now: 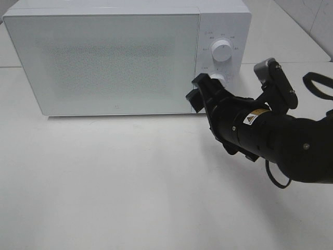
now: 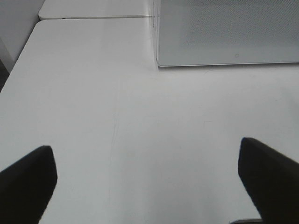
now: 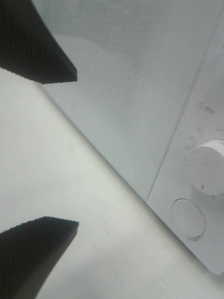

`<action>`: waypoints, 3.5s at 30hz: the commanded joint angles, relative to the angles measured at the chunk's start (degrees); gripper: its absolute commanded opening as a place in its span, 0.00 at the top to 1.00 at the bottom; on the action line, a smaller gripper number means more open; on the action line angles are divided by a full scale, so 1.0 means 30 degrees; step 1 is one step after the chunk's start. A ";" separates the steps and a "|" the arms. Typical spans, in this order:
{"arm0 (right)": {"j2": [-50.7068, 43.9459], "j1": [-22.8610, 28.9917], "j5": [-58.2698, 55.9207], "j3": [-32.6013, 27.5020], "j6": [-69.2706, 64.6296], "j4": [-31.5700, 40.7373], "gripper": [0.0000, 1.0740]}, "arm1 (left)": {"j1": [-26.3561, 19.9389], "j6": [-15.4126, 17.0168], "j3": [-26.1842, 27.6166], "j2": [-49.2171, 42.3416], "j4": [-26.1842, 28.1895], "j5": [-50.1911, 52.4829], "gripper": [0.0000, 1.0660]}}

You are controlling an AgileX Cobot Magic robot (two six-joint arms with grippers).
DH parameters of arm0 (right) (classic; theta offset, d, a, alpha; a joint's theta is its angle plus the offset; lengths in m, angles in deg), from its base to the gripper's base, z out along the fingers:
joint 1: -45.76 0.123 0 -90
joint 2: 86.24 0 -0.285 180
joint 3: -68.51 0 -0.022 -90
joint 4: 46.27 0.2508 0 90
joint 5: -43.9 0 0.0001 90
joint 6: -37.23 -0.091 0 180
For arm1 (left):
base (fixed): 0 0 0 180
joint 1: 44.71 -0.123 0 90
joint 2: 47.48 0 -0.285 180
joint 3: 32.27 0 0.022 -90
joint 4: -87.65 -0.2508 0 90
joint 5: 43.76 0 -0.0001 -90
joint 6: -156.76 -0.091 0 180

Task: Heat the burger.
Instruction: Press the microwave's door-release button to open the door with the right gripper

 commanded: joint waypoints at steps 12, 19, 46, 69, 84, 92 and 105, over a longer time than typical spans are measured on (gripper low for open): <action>-0.2674 0.0000 -1.0199 0.0382 1.0943 -0.1604 0.29 | 0.0076 0.0134 -0.0057 -0.0344 0.0038 0.0306 0.08; -0.2788 0.0000 -1.5260 0.1891 1.0905 -0.6035 0.29 | 0.0076 0.0134 -0.0057 -0.0344 0.0038 0.0306 0.08; -1.1612 0.0000 -2.9068 0.4011 1.0810 -1.1306 0.29 | 0.0076 0.0134 -0.0057 -0.0344 0.0038 0.0306 0.08; -2.4809 -0.8862 -3.2009 0.0879 1.1345 -1.3006 0.29 | 0.0076 0.0134 -0.0057 -0.0344 0.0038 0.0306 0.08; -3.1283 -1.1325 -3.2334 -0.0420 1.1383 -1.3904 0.29 | 0.0076 0.0134 -0.0057 -0.0344 0.0038 0.0306 0.08; -3.2086 -1.1325 -3.1990 -0.0649 1.1440 -1.3904 0.29 | 0.0076 0.0134 -0.0057 -0.0325 0.0038 0.0306 0.08; -3.2086 -1.1325 -3.1990 -0.0649 1.1631 -1.3789 0.29 | 0.0076 0.0134 -0.0057 -0.0325 0.0038 0.0306 0.08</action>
